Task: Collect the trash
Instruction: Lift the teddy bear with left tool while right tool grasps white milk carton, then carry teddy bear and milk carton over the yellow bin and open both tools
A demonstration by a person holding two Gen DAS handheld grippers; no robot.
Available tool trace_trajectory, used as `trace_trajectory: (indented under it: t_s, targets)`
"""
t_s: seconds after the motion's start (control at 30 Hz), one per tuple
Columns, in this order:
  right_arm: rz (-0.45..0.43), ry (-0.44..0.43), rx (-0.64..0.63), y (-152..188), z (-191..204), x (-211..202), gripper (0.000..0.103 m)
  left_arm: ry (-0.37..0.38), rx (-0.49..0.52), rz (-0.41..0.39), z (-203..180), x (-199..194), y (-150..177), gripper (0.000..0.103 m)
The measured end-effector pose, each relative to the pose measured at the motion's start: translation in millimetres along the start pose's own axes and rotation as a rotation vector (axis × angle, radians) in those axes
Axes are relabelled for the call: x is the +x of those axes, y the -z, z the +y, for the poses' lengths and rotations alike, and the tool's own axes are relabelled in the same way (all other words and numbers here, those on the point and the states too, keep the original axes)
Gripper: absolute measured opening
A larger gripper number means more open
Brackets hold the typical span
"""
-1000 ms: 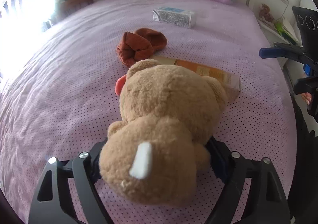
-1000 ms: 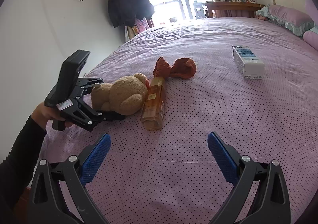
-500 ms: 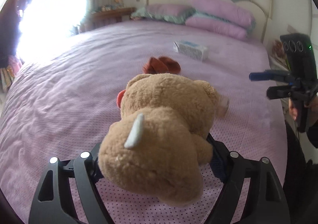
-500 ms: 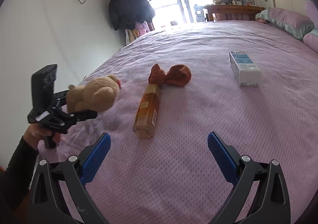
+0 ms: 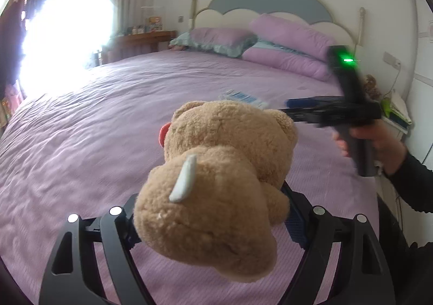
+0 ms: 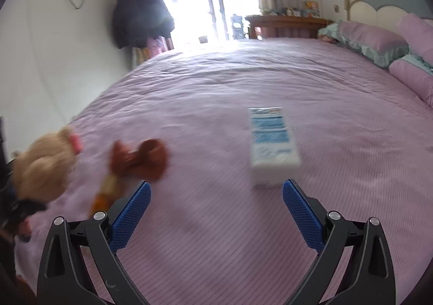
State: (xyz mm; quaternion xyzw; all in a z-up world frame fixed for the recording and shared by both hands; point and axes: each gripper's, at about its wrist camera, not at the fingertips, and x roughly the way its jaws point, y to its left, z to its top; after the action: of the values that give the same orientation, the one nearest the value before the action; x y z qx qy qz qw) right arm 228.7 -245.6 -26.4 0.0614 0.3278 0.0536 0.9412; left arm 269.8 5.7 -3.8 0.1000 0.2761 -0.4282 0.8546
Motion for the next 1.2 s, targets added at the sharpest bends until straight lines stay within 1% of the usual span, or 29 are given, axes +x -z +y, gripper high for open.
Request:
trace_trajectory:
  t_s: [0.03, 0.17, 0.27, 0.33, 0.4, 0.43, 0.47, 0.5, 0.6, 0.77, 0.87, 0.93, 1.1, 1.2]
  targets:
    - [0.006, 0.016, 0.010, -5.6, -7.7, 7.7, 0.087, 0.008, 0.003, -0.006, -2.6, 4.3, -3.8, 0.081]
    - [0.028, 0.076, -0.009, -17.4, -23.8, 34.2, 0.085, 0.047, -0.005, -0.019, -9.9, 23.2, -16.7, 0.081]
    - [0.050, 0.121, -0.033, -23.2, -29.8, 52.5, 0.083, 0.062, 0.005, -0.008, -16.8, 37.6, -24.0, 0.081]
    - [0.086, 0.148, -0.038, -25.7, -35.0, 65.8, 0.079, 0.073, 0.009, -0.003, -20.1, 43.5, -26.4, 0.081]
    - [0.116, 0.197, -0.057, -26.5, -37.8, 75.7, 0.077, 0.083, 0.013, 0.001, -24.2, 49.6, -30.0, 0.081]
    - [0.120, 0.212, -0.073, -26.6, -38.0, 78.1, 0.070, 0.089, 0.016, 0.003, -26.7, 52.1, -31.3, 0.081]
    - [0.124, 0.208, -0.077, -26.1, -39.5, 79.5, 0.066, 0.092, 0.017, 0.003, -27.4, 53.4, -32.2, 0.081]
    - [0.130, 0.183, -0.066, -25.2, -42.5, 80.3, 0.052, 0.097, 0.018, 0.002, -29.8, 55.5, -33.5, 0.081]
    - [0.122, 0.136, -0.026, -21.3, -50.3, 73.5, 0.052, 0.104, 0.020, 0.004, -36.1, 57.6, -34.7, 0.081]
    - [0.075, 0.059, 0.021, -4.9, -60.4, 34.3, 0.052, 0.123, 0.020, -0.002, -49.4, 58.7, -38.5, 0.081]
    - [0.053, -0.011, 0.053, 12.1, -63.4, -0.7, 0.052, 0.135, 0.028, -0.002, -61.5, 56.0, -38.0, 0.081]
    - [0.029, -0.040, 0.069, 26.5, -66.6, -29.8, 0.052, 0.142, 0.039, 0.001, -76.0, 55.0, -38.9, 0.081]
    - [-0.017, -0.066, 0.081, 62.0, -72.6, -93.0, 0.052, 0.189, 0.067, -0.001, -113.4, 53.5, -37.5, 0.081]
    - [-0.041, -0.083, 0.107, 88.5, -80.4, -134.3, 0.052, 0.236, 0.084, 0.000, -142.0, 55.0, -34.0, 0.081]
